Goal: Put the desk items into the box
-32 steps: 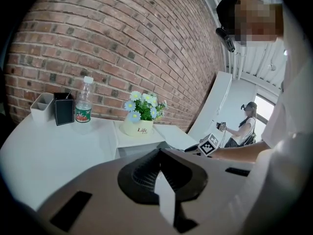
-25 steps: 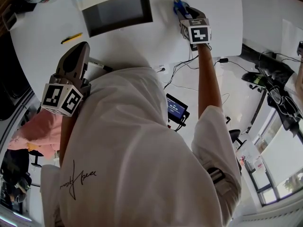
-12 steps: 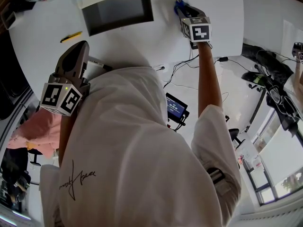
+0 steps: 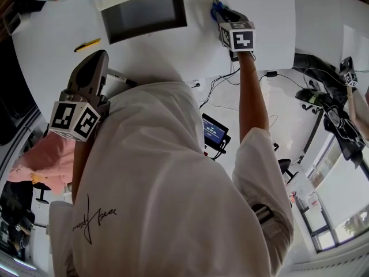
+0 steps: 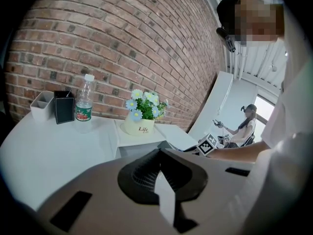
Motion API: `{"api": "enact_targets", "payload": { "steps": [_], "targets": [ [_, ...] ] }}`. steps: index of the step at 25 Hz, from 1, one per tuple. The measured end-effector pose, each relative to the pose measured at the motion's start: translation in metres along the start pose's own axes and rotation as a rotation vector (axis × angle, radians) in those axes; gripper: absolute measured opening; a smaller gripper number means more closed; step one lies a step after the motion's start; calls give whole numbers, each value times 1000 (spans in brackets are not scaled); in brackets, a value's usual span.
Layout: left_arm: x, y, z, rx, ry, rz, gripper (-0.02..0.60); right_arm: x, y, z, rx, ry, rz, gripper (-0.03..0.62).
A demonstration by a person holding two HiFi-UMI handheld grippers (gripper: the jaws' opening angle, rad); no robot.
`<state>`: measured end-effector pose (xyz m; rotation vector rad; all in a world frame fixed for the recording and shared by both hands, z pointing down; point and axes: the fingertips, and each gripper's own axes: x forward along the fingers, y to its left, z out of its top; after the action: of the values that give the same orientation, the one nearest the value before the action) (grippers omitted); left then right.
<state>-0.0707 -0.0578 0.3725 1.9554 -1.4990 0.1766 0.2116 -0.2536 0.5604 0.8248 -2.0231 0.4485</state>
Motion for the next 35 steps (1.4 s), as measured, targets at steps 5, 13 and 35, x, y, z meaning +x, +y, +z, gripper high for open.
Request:
{"api": "enact_targets", "payload": {
  "steps": [5, 13, 35],
  "targets": [
    [-3, -1, 1, -4, -21, 2, 6, -5, 2, -4, 15, -2, 1, 101],
    [-5, -3, 1, 2, -37, -9, 6, -17, 11, -7, 10, -5, 7, 101],
    [-20, 0, -2, -20, -84, -17, 5, -51, 46, 10, -43, -84, 29, 101]
  ]
}}
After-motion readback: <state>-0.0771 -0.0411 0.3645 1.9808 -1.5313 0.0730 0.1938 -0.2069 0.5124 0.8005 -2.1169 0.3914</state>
